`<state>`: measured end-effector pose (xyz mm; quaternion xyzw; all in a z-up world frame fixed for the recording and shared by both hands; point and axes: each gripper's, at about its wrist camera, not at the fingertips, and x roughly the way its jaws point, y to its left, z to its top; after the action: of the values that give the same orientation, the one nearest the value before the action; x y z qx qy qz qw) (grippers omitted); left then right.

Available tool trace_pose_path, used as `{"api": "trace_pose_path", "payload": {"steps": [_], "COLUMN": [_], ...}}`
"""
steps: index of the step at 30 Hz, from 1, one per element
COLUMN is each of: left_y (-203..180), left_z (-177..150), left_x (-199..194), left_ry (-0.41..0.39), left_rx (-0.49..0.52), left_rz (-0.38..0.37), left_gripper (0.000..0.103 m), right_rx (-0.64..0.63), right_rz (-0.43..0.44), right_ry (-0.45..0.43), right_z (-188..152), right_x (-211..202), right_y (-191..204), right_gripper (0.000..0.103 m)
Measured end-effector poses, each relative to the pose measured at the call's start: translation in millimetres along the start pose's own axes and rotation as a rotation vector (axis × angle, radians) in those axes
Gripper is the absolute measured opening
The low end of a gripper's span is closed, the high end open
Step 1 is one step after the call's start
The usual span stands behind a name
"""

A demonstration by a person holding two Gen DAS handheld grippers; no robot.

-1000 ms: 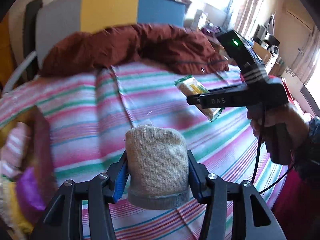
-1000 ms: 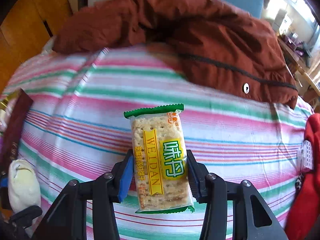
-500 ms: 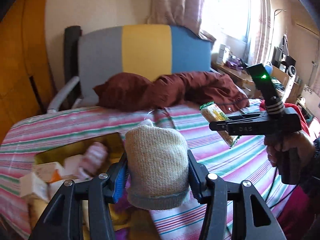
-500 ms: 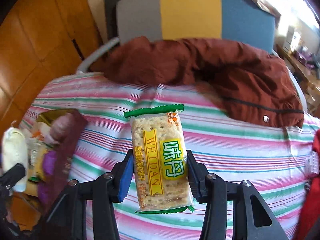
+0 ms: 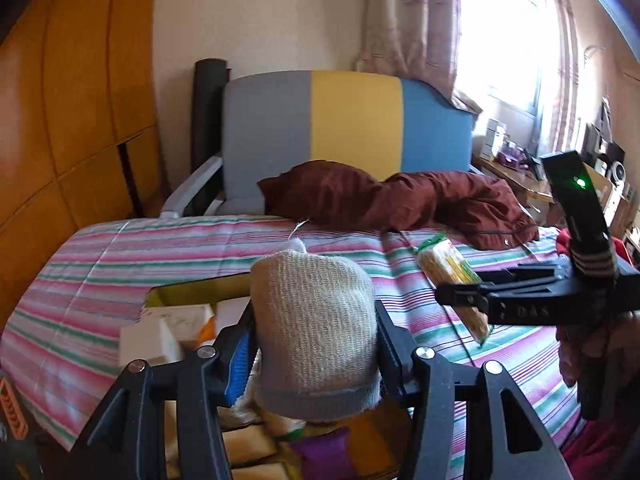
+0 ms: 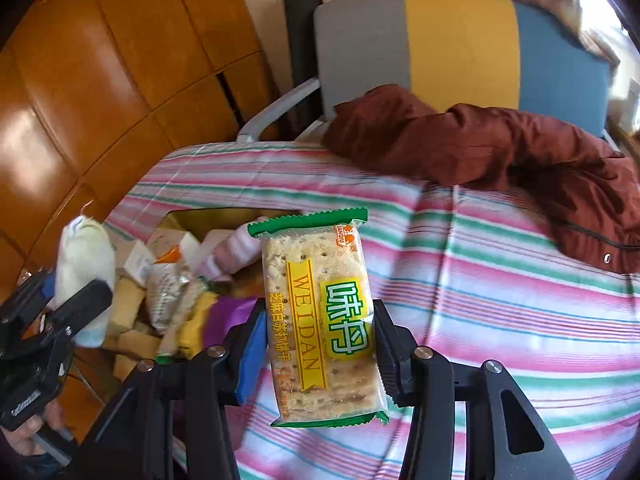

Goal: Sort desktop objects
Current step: 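Carry the white sock and WEIDAN packet into the gold tray and open both tools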

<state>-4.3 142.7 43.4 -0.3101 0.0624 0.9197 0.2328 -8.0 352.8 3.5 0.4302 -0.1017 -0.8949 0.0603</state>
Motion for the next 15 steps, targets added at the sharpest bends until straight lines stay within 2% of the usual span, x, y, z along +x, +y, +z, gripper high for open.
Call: {"api": "trace_pose_path", "payload": {"steps": [10, 15], "left_y": [48.6, 80.2], "left_z": [-21.4, -31.3], "left_x": [-11.5, -20.4], "left_ry": [0.006, 0.004], "left_rx": [-0.087, -0.174], "left_rz": [0.032, 0.018], "left_gripper": [0.053, 0.053], "right_rx": [0.09, 0.095], "right_rz": [0.126, 0.168], "right_ry": [-0.024, -0.029], "right_z": [-19.4, -19.2], "right_x": [2.9, 1.9], "right_y": [39.7, 60.4], "right_gripper": [0.049, 0.049]}}
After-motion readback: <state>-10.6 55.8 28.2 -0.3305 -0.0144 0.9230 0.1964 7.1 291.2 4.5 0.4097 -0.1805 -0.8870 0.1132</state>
